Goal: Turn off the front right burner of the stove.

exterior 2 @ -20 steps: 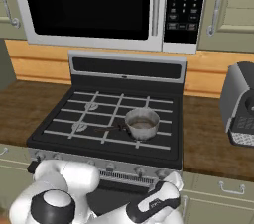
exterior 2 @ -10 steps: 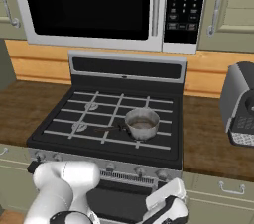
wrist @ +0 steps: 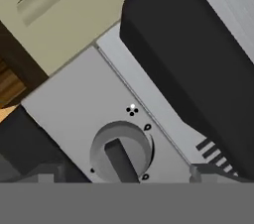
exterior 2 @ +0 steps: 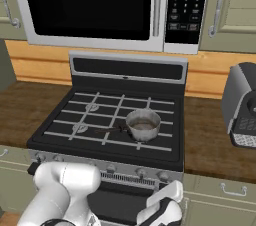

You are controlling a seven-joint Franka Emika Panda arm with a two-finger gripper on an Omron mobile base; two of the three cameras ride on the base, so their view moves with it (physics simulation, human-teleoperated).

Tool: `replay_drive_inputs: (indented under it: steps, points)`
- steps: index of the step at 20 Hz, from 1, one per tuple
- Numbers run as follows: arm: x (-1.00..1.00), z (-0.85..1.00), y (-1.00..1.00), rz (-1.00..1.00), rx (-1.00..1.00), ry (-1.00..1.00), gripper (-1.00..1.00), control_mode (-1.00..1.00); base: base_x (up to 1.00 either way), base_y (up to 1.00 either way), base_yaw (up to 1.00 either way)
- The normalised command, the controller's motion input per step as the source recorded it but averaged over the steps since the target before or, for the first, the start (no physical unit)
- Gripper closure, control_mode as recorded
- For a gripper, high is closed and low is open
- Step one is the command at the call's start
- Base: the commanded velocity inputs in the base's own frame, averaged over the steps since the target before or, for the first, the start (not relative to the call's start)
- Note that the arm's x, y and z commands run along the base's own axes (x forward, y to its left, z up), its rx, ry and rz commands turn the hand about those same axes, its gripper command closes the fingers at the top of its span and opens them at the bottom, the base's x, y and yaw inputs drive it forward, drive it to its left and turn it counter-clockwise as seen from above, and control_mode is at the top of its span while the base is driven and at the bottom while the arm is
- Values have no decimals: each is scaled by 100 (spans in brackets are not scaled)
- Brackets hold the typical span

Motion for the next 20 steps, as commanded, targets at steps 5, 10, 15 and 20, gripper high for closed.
replay_drive_inputs:
  steps: [5, 10, 15, 20]
  points:
    - [11, 0, 0, -20, -10, 4, -100, -100, 0, 0, 0]
    - [21, 0, -1, -9, -2, 0, -100, -100, 0, 0, 0]
    - [14, -6, -9, 0, 0, 0, -100, -100, 0, 0, 0]
    - [7, -10, -18, 0, 1, 0, -100, -100, 0, 0, 0]
